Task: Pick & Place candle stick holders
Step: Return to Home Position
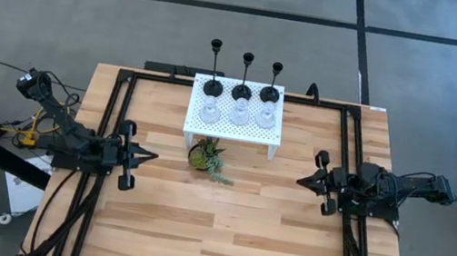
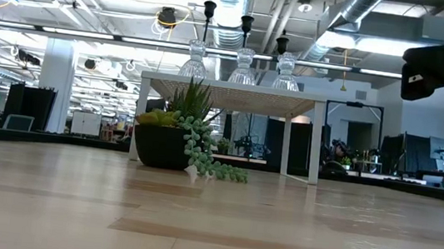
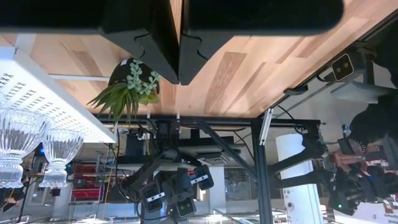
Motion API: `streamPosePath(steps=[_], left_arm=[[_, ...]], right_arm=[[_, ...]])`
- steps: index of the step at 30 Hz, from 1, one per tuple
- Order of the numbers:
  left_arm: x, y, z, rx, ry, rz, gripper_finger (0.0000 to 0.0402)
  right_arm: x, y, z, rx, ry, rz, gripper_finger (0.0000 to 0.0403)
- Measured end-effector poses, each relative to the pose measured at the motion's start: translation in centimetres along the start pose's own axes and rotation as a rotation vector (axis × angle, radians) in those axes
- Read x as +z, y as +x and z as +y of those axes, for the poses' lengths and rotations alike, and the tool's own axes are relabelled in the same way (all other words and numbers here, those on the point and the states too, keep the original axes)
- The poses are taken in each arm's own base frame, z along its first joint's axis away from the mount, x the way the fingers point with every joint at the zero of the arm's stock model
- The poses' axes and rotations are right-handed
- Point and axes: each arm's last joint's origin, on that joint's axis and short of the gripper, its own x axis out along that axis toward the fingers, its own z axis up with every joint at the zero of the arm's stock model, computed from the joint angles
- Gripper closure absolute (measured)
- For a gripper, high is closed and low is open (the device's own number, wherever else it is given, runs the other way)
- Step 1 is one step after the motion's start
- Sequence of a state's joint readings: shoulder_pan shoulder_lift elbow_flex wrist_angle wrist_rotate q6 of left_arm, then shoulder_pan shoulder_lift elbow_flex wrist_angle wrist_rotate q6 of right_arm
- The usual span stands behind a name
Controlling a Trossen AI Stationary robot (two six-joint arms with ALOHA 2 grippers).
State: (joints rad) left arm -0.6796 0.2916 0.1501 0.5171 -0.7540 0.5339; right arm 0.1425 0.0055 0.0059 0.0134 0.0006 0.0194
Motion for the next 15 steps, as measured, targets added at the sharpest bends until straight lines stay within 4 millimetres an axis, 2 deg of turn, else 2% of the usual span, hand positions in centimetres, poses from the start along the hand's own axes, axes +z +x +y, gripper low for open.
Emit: streamPosePath(steps=[10, 15], left_arm=[[-0.12, 0.12, -0.17, -0.003, 0.011, 0.011, 0.0398], [-0.27, 0.26, -0.41, -0.008, -0.042, 0.023, 0.0398]], right_arm=[[-0.01, 0.0, -0.01, -0.003, 0.0, 0.0, 0.0403], [-0.01, 0.0, -0.01, -0.003, 0.0, 0.0, 0.0403]])
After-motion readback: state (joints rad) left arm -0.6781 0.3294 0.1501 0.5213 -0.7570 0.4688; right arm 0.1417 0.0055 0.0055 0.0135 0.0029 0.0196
